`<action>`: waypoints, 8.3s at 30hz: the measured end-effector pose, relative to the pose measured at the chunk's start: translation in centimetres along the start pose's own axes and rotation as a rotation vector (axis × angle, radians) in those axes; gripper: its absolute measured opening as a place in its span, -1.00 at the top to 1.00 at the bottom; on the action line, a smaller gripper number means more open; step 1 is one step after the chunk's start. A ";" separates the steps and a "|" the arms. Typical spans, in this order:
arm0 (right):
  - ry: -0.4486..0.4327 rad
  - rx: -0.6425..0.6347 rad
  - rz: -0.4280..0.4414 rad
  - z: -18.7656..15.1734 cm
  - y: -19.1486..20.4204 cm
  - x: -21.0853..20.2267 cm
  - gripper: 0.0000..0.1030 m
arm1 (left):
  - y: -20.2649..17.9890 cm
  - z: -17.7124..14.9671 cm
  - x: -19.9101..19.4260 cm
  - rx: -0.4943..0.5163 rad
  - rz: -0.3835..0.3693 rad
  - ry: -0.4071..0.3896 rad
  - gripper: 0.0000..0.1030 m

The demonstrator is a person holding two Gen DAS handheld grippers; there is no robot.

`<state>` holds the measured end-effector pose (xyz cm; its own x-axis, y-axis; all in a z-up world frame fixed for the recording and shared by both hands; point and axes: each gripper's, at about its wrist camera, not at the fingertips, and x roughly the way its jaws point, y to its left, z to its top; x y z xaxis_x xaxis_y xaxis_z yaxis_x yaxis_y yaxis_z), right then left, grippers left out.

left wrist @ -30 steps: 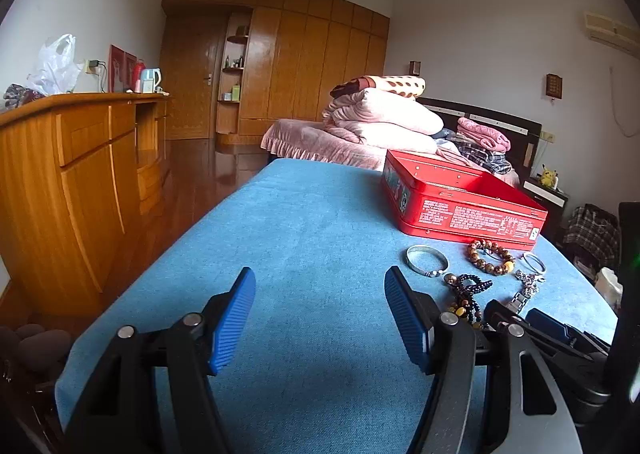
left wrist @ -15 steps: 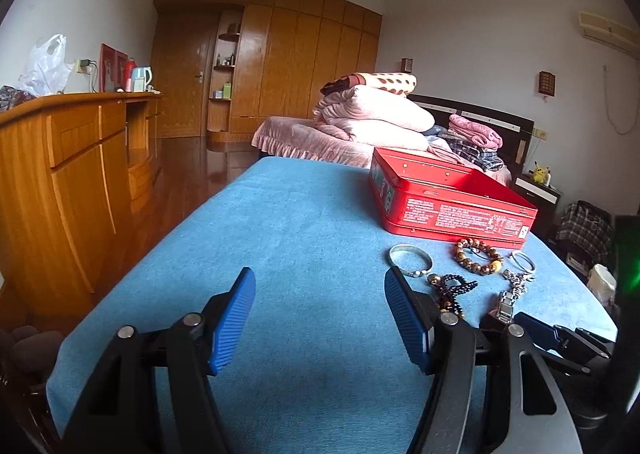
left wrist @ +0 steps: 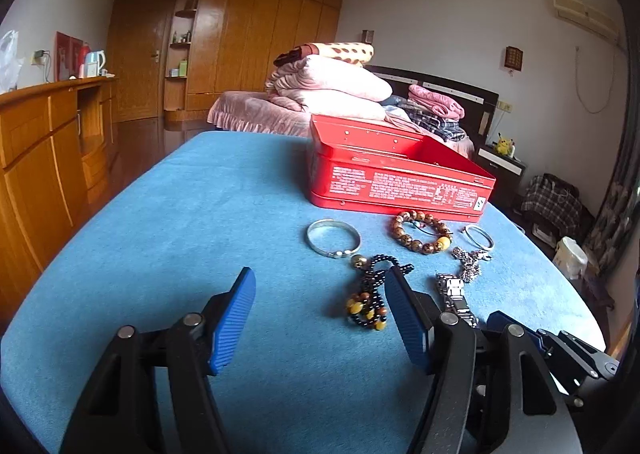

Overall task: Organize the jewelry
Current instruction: 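Grasp the silver watch with the right gripper while the left gripper approaches the black bead bracelet, then grasp the black bead bracelet with the left gripper while the right gripper holds the silver watch, then carry the black bead bracelet and silver watch over the red tin with both grippers, then open both grippers to drop the bracelet and watch into the tin, then withdraw both grippers from the red tin back over the jewelry, then grasp the silver chain with the right gripper while the left gripper approaches the wide silver bangle, then grasp the wide silver bangle with the left gripper while the right gripper holds the silver chain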

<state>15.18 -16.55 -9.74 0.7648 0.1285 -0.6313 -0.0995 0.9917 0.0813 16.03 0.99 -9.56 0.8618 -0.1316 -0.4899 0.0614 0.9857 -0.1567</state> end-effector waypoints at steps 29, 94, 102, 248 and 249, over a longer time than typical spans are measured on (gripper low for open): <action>-0.093 0.022 0.018 -1.0 -5.1 -1.0 0.40 | -3.2 0.0 3.8 0.001 0.049 0.177 -0.06; -0.291 -0.030 0.061 5.8 -6.1 -5.3 0.40 | -5.2 4.9 0.0 0.003 -0.073 -0.050 0.76; -0.304 -0.044 0.058 11.2 -7.2 -3.0 0.40 | -5.8 9.4 2.2 0.026 -0.081 -0.079 0.76; 0.123 0.027 0.044 5.6 -6.9 4.8 0.65 | -0.1 4.7 8.6 -0.082 0.036 0.318 -0.05; 0.122 0.027 0.045 5.6 -6.9 4.8 0.65 | -0.2 4.6 8.6 -0.072 0.040 0.319 -0.10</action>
<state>23.07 -22.73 -9.04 0.6765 0.1736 -0.7157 -0.1133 0.9848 0.1318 25.80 0.09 -9.78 0.6611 -0.1302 -0.7389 -0.0151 0.9823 -0.1867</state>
